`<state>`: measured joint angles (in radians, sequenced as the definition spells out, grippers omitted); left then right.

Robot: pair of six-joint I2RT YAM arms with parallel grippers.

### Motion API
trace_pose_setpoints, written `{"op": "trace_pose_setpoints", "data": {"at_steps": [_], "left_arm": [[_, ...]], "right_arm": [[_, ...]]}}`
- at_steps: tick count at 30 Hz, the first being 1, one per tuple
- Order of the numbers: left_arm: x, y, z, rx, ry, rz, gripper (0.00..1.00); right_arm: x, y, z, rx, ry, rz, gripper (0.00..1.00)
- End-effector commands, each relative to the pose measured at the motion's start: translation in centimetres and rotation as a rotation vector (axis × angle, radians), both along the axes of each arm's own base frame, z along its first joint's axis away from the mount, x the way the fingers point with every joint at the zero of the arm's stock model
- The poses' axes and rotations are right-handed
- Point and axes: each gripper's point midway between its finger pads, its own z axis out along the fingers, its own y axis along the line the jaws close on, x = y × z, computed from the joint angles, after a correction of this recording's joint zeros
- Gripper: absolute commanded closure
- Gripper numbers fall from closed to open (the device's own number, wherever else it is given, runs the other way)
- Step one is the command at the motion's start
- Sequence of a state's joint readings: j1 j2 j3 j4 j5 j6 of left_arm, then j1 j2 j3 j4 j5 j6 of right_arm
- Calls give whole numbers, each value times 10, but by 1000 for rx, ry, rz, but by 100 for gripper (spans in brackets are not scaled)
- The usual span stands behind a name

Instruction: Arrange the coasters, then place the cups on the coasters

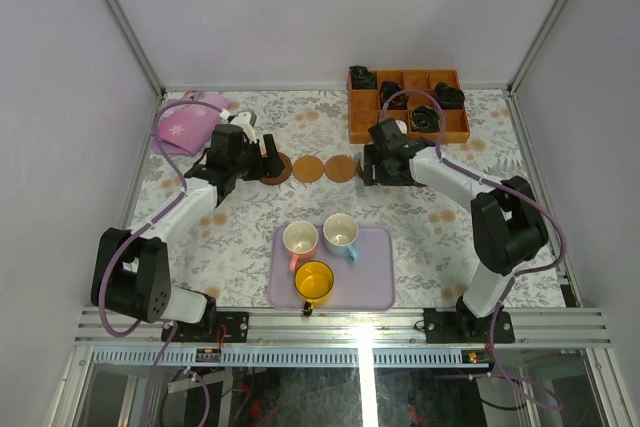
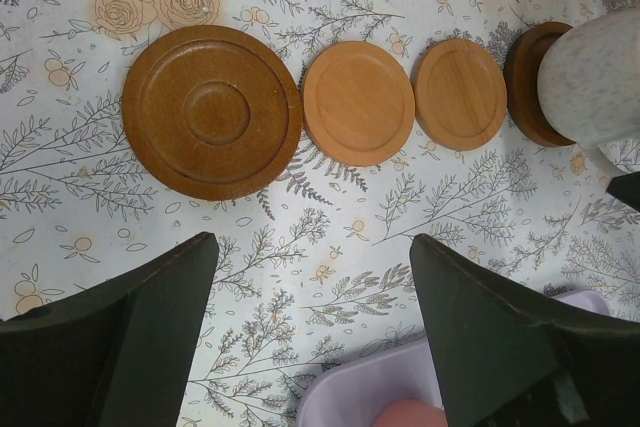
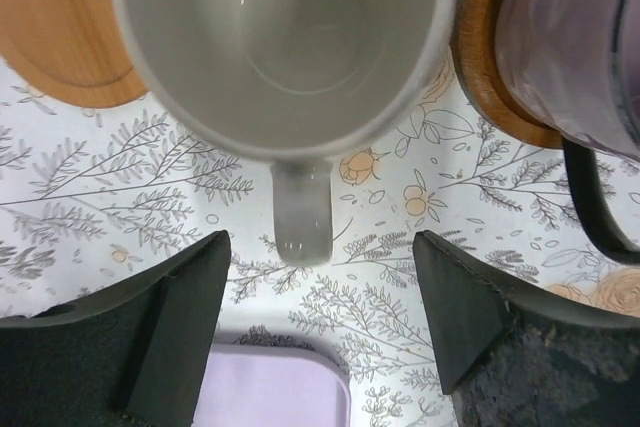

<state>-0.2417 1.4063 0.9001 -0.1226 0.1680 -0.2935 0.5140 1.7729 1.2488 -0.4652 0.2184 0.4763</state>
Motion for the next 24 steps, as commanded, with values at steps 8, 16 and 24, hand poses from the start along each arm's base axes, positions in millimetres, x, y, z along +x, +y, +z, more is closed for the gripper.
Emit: {"op": "trace_pose_setpoints", "data": {"at_steps": [8, 16, 24], "left_arm": [[9, -3, 13, -3, -48, -17, 22], [9, -5, 15, -7, -48, -30, 22], [3, -6, 17, -21, -51, -33, 22]], "right_arm": [[-17, 5, 99, 59, -201, 58, 16], [-84, 44, 118, 143, -216, 335, 15], [-157, 60, 97, 209, -57, 506, 10]]}}
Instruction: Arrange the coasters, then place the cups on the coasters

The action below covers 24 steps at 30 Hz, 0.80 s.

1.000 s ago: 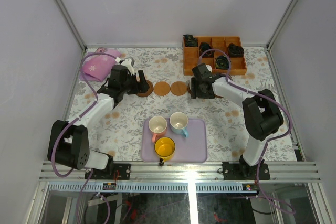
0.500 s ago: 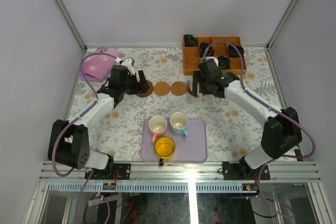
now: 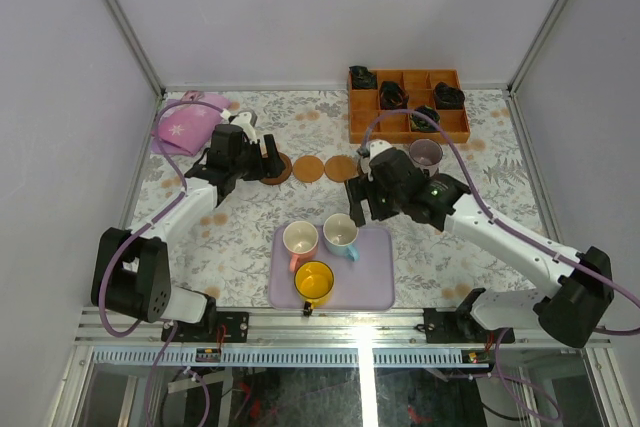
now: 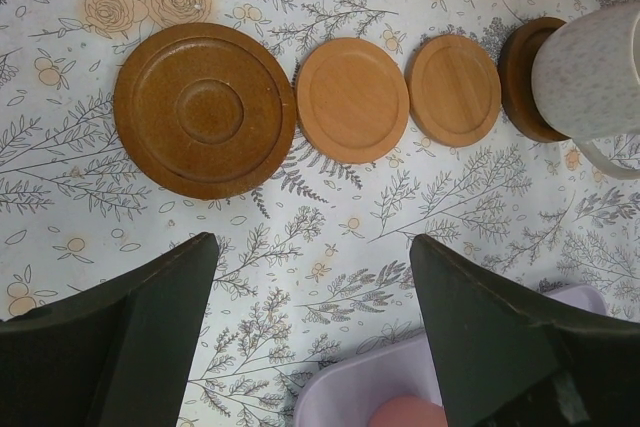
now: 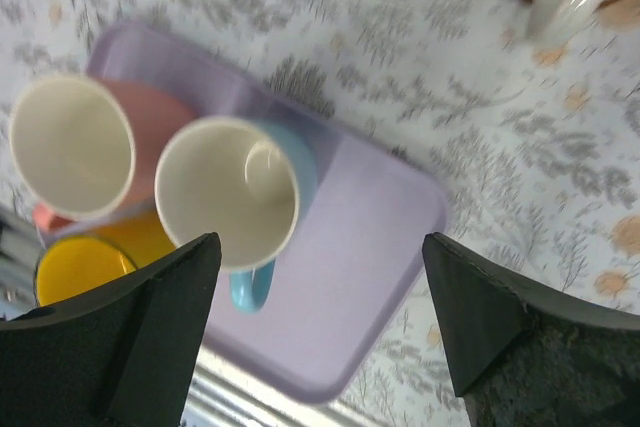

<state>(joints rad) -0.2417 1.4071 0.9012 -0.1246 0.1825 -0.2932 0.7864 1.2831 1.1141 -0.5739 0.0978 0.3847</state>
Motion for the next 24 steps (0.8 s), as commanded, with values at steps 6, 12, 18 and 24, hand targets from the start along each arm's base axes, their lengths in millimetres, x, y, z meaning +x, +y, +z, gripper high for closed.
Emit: {"op": "trace_pose_setpoints", "data": {"at_steps": [6, 12, 18, 24], "left_arm": [[-2, -3, 18, -27, -56, -13, 21], [-11, -4, 21, -43, -59, -11, 21], [-23, -5, 19, -49, -54, -21, 21], [-46, -5, 17, -52, -22, -39, 25]], "right_arm": [[-73, 10, -30, -26, 149, 176, 6], [-78, 16, -40, -35, 146, 191, 6], [-70, 18, -51, -77, 136, 201, 14], [-70, 28, -61, -76, 164, 233, 25]]}}
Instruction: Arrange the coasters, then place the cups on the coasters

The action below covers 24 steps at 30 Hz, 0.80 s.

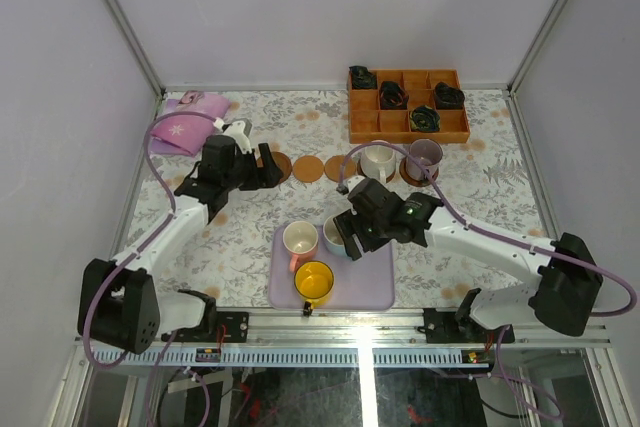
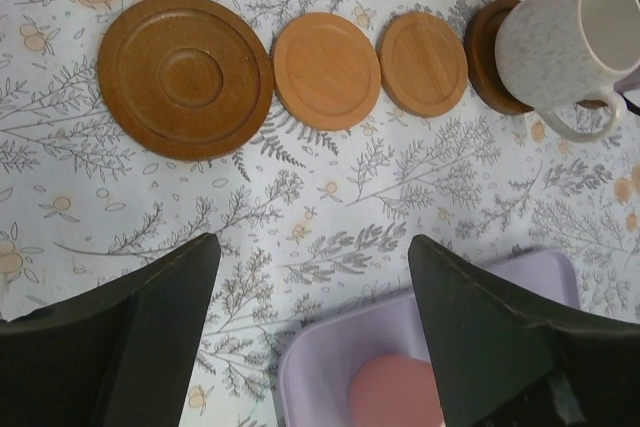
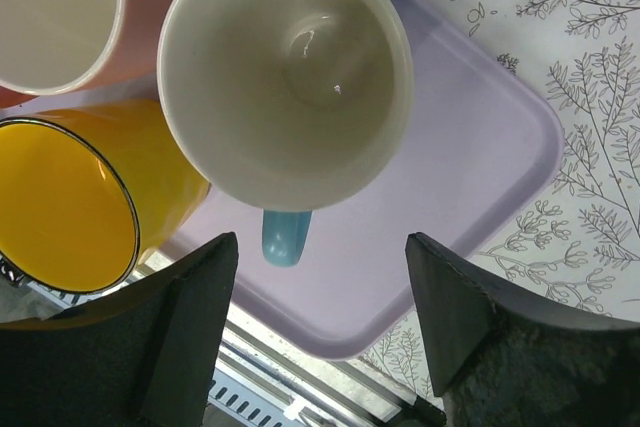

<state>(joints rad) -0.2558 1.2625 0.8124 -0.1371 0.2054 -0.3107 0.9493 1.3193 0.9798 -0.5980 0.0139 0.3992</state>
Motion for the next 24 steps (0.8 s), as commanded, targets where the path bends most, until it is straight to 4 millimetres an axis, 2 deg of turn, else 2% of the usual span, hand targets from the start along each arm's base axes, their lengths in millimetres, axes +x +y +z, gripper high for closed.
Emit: {"op": "trace_pose_setpoints", "data": {"at_steps": [1, 8, 16, 21, 23, 24], "left_arm": [[-21, -1, 7, -20, 8, -12, 26], [-58, 9, 3, -35, 86, 33, 33], [-79, 8, 8, -90, 109, 48, 35], [-86, 8, 8, -102, 114, 43, 35], [-87, 8, 9, -101, 111, 37, 35], [-87, 7, 9, -102, 111, 35, 35]], "right_arm": [[4, 14, 0, 27, -12, 33, 27], [6, 20, -9, 19, 4, 45, 36], [9, 32, -18, 23, 25, 59, 49], [8, 33, -26, 14, 42, 57, 67], [8, 33, -28, 9, 47, 51, 80], [8, 33, -29, 7, 50, 47, 90]]}}
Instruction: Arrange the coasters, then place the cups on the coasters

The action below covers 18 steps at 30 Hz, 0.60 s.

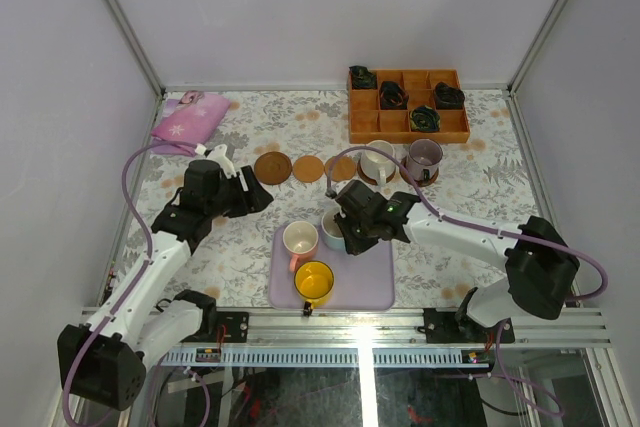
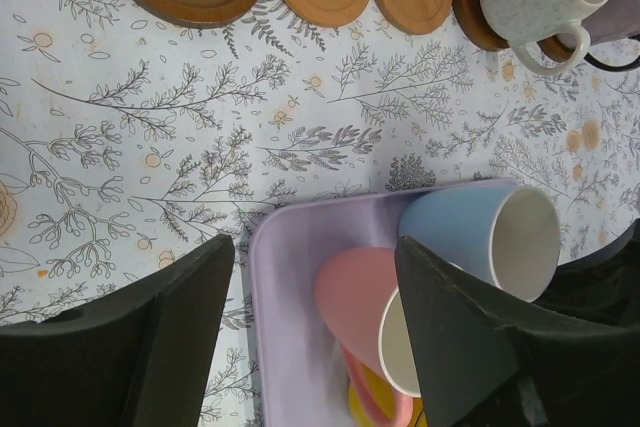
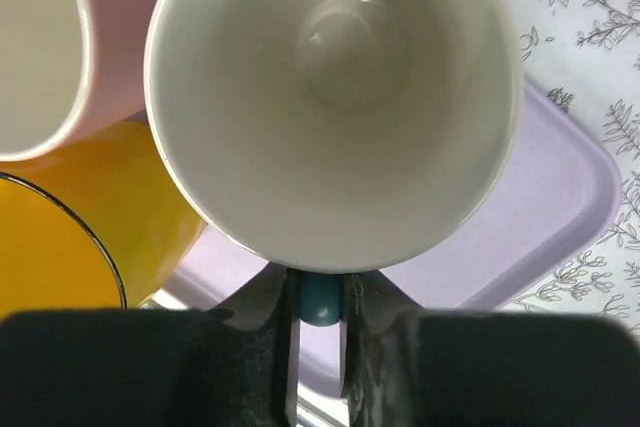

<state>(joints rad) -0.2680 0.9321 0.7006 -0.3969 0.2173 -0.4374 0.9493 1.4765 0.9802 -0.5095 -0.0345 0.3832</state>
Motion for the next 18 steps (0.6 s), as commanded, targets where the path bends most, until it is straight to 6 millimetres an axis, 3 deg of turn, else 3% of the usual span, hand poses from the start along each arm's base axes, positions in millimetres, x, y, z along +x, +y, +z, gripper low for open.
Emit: {"op": "trace_pose_setpoints", "data": {"at_steps": [1, 8, 18], "left_arm": [[-7, -3, -2, -14, 20, -15, 35], [-3, -5, -1, -8, 10, -29, 35], [12, 0, 11, 30, -50, -9, 34]], "right_arm": [[5, 14, 7, 40, -18, 4, 98], [21, 10, 22, 16, -104, -61, 100], [81, 6, 74, -11, -387, -253, 100]]}}
